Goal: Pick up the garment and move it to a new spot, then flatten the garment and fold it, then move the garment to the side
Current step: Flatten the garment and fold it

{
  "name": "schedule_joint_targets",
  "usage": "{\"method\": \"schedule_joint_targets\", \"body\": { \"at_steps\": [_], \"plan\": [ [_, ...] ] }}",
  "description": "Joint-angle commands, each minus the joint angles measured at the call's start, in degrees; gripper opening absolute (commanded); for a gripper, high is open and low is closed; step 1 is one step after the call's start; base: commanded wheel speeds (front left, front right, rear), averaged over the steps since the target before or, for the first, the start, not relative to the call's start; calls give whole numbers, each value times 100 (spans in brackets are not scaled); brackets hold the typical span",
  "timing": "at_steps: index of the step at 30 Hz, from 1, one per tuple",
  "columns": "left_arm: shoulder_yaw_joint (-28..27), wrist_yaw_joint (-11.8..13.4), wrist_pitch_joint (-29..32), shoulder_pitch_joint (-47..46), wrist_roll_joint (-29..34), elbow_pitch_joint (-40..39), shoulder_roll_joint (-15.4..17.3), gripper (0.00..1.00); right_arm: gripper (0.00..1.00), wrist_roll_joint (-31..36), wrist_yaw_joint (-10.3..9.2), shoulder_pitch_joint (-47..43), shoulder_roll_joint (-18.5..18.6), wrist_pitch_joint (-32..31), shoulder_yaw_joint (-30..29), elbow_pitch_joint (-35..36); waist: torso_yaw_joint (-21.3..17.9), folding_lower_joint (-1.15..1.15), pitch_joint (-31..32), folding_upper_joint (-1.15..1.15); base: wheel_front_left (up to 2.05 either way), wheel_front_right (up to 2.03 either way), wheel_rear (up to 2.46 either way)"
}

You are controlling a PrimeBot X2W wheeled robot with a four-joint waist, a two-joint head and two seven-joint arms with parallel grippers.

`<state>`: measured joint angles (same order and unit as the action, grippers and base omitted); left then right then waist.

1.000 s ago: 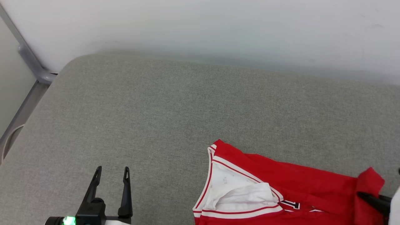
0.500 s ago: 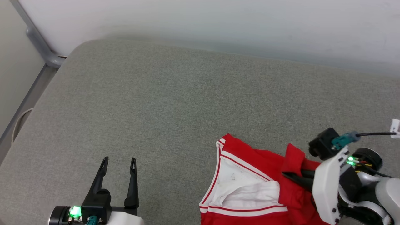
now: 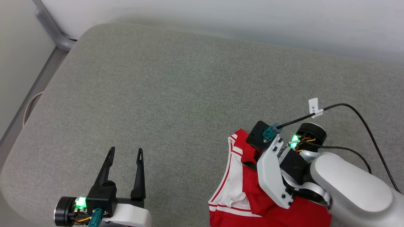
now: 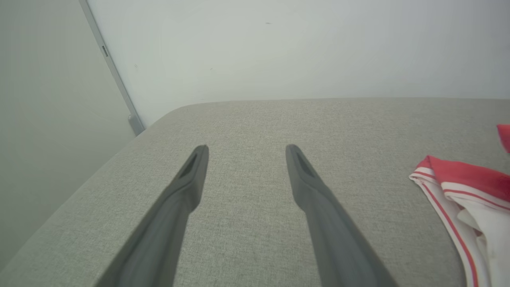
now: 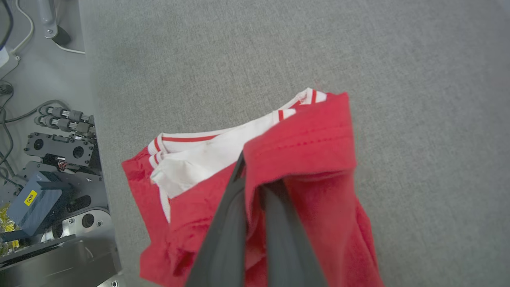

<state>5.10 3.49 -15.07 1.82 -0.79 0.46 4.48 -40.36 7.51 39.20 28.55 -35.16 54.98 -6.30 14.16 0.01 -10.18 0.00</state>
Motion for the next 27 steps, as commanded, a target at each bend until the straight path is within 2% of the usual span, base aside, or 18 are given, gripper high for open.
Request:
{"method": "schedule_joint_targets", "body": {
  "at_steps": [1, 10, 15, 16, 17, 18, 22, 27],
  "plan": [
    [7, -19, -12, -70, -35, 13, -29, 100, 0, -25, -5, 131, -79, 43, 105, -132, 44, -1, -54, 0, 0, 0, 0],
    [52, -14, -12, -219, -30, 45, -75, 100, 0, -234, -5, 496, -432, 35, 1260, -1619, 148, -1, -247, 0, 0, 0, 0],
    [10, 2, -12, -185, -10, 62, -82, 100, 0, -504, -7, 552, -586, 420, 1491, -1977, 82, -1, -212, 0, 0, 0, 0],
    [9, -8, -12, -168, -2, 74, -81, 100, 15, -549, -7, 584, -592, 561, 1488, -1973, 62, -1, -183, 0, 0, 0, 0],
    [8, -21, -12, -150, 7, 85, -73, 100, 50, -598, -7, 605, -583, 700, 1459, -1953, 43, -1, -146, 0, 0, 0, 0],
    [3, -26, -12, -128, 7, 95, -62, 100, 100, -626, -8, 624, -551, 840, 1435, -1898, 18, -1, -105, 0, 0, 0, 0],
    [-40, -28, -12, -26, 31, 94, -19, 100, 100, -719, -7, 544, -266, 1402, 1266, -1558, -122, -1, 100, 0, 0, 0, 0],
    [-104, -14, -12, 131, 41, 61, 43, 100, 100, -681, -7, 280, 190, 2058, 755, -1149, -388, -1, 365, 0, 0, 0, 0]
  ]
}}
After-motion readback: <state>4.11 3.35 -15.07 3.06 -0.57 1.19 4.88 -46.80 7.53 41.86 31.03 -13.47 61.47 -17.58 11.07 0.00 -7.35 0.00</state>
